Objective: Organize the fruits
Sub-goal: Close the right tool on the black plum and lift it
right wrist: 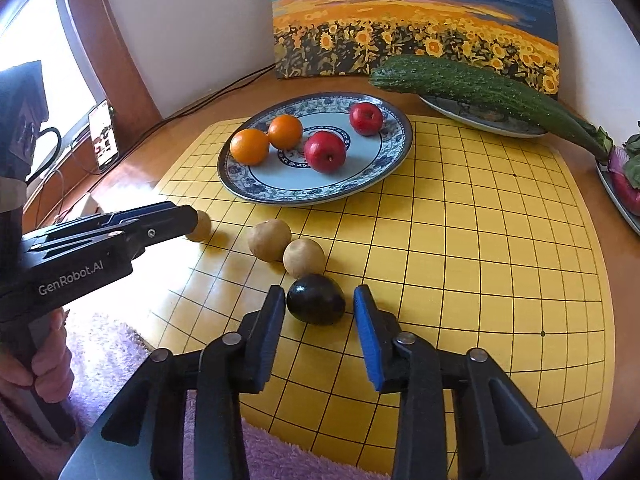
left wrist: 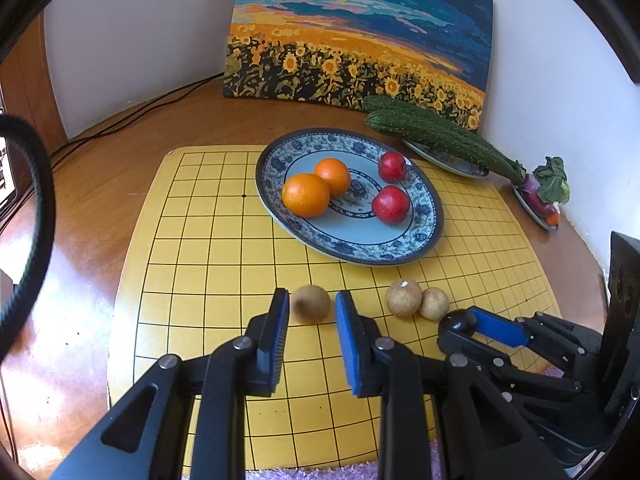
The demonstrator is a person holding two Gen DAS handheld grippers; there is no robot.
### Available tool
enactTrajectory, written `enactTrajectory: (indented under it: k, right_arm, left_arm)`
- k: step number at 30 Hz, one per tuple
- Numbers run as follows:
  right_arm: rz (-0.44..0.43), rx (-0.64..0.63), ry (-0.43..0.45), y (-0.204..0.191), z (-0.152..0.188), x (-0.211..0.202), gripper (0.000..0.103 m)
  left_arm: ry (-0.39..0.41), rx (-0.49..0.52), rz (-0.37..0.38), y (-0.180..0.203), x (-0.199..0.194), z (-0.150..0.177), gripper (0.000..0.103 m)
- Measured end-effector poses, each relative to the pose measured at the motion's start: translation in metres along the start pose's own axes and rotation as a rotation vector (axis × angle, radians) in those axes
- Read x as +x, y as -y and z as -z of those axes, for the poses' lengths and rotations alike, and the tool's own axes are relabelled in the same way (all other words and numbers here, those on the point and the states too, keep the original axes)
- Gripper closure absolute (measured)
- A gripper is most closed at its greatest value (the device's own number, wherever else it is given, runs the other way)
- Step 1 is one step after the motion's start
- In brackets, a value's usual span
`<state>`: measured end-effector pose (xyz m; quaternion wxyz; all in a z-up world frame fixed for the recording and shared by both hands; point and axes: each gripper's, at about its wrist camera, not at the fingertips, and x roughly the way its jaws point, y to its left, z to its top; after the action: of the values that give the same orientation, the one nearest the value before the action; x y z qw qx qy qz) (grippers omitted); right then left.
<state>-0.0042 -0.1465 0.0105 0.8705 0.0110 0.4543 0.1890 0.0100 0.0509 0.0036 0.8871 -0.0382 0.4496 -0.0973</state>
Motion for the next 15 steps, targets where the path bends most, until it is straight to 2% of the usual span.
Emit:
enactTrajectory:
  k: [15]
  right_arm:
    - [-0.021, 0.009, 0.025, 0.003, -0.001, -0.009, 0.072]
  left_arm:
    - [-0.035, 0.019, -0.024, 0.003, 0.015, -0.008, 0.077]
